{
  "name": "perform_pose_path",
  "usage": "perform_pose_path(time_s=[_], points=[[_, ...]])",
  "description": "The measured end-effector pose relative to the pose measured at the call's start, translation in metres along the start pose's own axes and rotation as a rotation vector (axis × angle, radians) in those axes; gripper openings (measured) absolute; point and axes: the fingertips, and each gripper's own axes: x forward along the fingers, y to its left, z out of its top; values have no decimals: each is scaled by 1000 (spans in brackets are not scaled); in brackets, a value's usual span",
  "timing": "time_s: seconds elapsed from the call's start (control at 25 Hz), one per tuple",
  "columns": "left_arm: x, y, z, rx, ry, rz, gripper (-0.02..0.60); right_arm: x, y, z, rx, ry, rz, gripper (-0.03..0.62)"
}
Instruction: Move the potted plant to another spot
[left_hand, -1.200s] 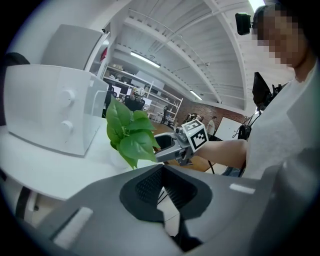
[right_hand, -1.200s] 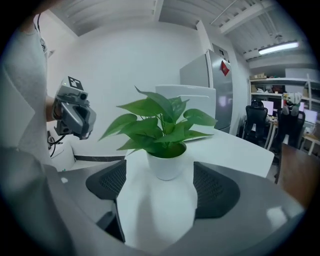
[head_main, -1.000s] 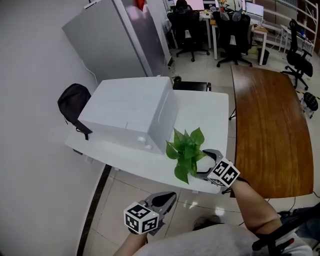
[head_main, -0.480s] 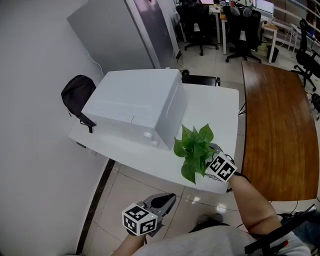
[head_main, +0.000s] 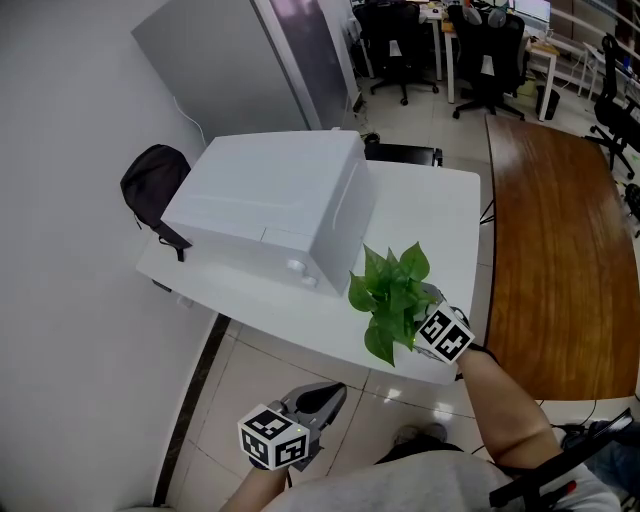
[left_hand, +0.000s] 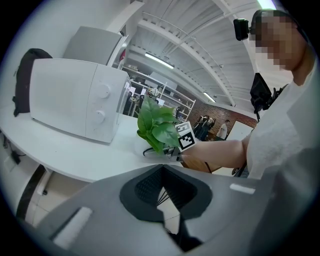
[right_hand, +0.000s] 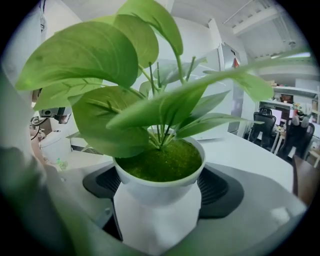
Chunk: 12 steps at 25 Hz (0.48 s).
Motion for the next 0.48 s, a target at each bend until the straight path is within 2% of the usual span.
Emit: perform_pose_path(time_s=[0.48], points=[[2,-1,-3,6,8,-11,-8,-3,-3,-3,14,-3,-36,469]])
